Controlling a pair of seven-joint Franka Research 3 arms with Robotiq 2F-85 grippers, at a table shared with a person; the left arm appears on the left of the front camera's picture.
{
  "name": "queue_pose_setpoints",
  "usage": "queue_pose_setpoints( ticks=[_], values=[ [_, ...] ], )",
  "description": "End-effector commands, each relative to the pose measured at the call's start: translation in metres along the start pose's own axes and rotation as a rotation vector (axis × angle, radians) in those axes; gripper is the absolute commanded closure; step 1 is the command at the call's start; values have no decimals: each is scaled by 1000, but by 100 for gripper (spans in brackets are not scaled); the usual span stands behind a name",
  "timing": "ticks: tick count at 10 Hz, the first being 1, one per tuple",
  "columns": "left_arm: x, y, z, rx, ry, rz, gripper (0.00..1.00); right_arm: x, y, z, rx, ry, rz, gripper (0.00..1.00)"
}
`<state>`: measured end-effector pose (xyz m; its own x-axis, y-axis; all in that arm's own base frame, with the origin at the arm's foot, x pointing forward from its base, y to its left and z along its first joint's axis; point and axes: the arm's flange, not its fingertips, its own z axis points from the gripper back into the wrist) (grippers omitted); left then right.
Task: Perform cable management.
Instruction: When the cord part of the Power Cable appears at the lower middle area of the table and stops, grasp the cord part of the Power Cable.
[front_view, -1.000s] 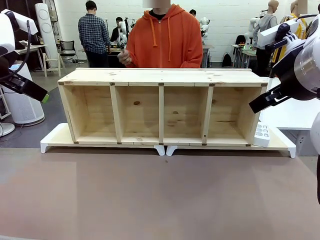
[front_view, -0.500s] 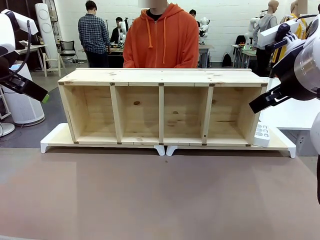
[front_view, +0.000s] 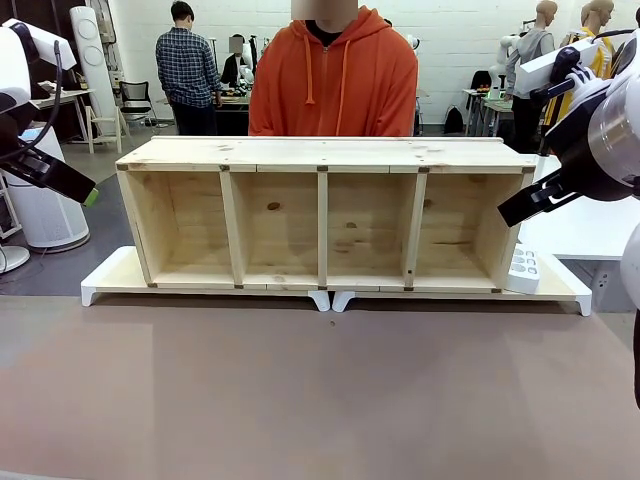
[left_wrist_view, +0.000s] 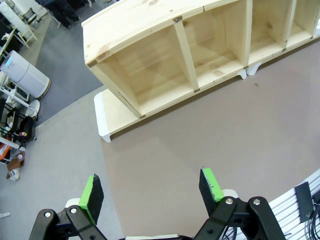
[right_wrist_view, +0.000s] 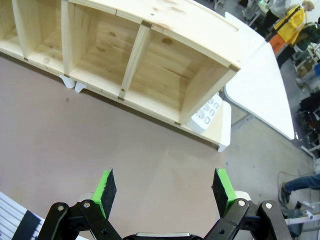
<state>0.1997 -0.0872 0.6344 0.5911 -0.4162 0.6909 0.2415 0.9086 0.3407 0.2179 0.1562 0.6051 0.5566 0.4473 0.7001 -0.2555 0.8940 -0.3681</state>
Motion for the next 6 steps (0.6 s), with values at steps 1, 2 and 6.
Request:
queue_pose_setpoints(
  ticks=[1, 2, 6],
  values=[
    [1, -1, -1, -2, -4, 5, 0, 2, 1, -3, 5, -10, 8, 0],
    [1, -1, -1, -2, -4, 5, 0, 2, 1, -3, 5, -10, 8, 0],
    [1, -1, -1, -2, -4, 5, 0, 2, 1, -3, 5, -10, 8, 0]
  ],
)
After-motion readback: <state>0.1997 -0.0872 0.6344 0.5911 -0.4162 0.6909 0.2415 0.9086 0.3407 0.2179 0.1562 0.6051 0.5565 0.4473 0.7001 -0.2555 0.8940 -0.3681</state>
